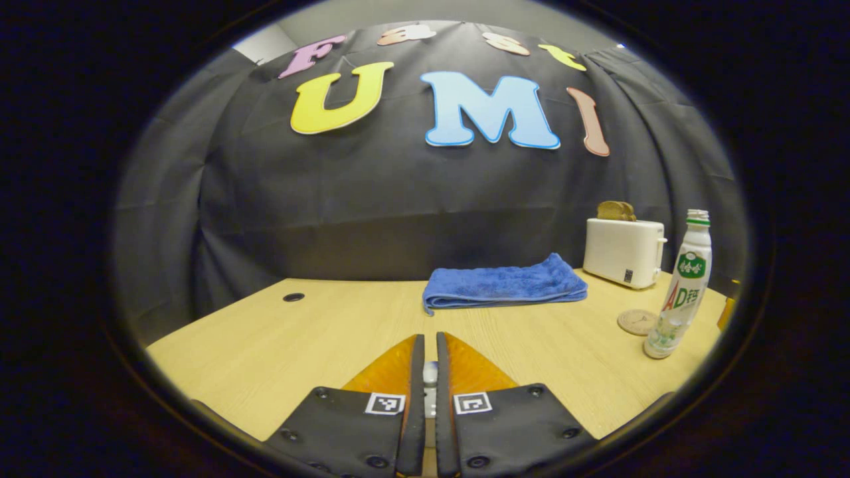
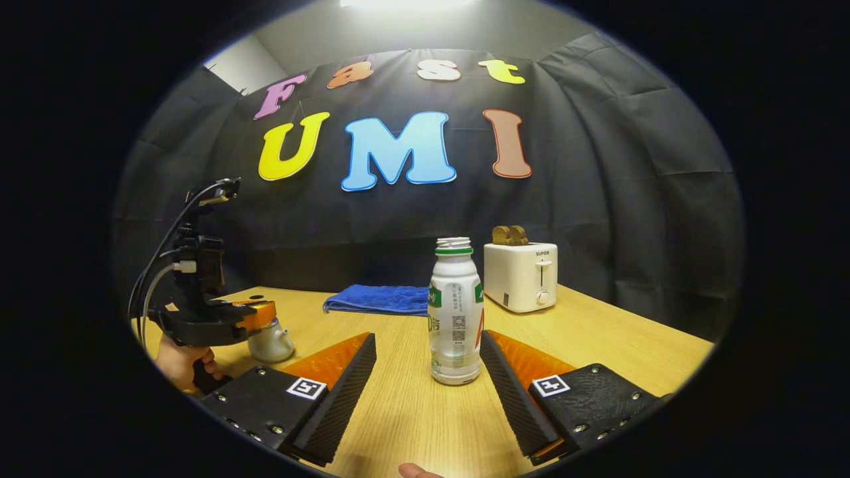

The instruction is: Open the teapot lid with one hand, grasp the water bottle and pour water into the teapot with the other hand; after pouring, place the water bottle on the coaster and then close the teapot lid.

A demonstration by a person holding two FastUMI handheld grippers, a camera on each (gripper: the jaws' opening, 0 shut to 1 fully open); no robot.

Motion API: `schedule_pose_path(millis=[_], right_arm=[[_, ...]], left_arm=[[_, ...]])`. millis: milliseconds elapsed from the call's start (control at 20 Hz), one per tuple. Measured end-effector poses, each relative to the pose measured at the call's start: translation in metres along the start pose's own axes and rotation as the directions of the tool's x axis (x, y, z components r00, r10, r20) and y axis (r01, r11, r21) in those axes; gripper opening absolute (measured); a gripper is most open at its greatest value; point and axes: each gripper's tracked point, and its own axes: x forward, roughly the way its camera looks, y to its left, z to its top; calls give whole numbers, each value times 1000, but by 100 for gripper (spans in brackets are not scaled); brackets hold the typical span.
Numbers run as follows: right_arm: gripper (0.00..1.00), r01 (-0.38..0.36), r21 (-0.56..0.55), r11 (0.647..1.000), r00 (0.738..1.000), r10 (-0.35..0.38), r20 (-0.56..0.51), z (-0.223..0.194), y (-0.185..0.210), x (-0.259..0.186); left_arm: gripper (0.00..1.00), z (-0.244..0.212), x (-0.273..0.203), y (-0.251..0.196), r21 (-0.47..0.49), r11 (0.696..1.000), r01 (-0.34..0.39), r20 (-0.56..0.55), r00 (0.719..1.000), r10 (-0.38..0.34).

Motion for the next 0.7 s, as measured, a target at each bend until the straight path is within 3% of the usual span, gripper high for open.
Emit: schedule_pose_path(millis=[100,200,250,300,400,700], right_arm=[[97,1,-20,1000,1000,-1,7,3,-5,4],[97,17,-37,999,1000,-17,18,9,-16,8],[97,24,-39,999,999,-23,28,12,-21,11],[97,28,-39,999,999,-26,39,17,-24,14],[97,19,-30,999,999,-18,41,20,-29,23],[97,-21,-111,994,1000,23,17,17,-32,52]], left_arm=[[17,-1,0,-1,21,1000,-2,1,1000,2],[13,4,0,-2,28,1000,4,11,1000,-4],[17,9,-2,-2,25,1000,6,25,1000,-6],[8,16,-4,-1,22,1000,8,42,999,-9],[17,26,-6,-1,23,1000,12,64,998,-13],[17,34,-13,-1,-6,1000,31,79,996,-30]])
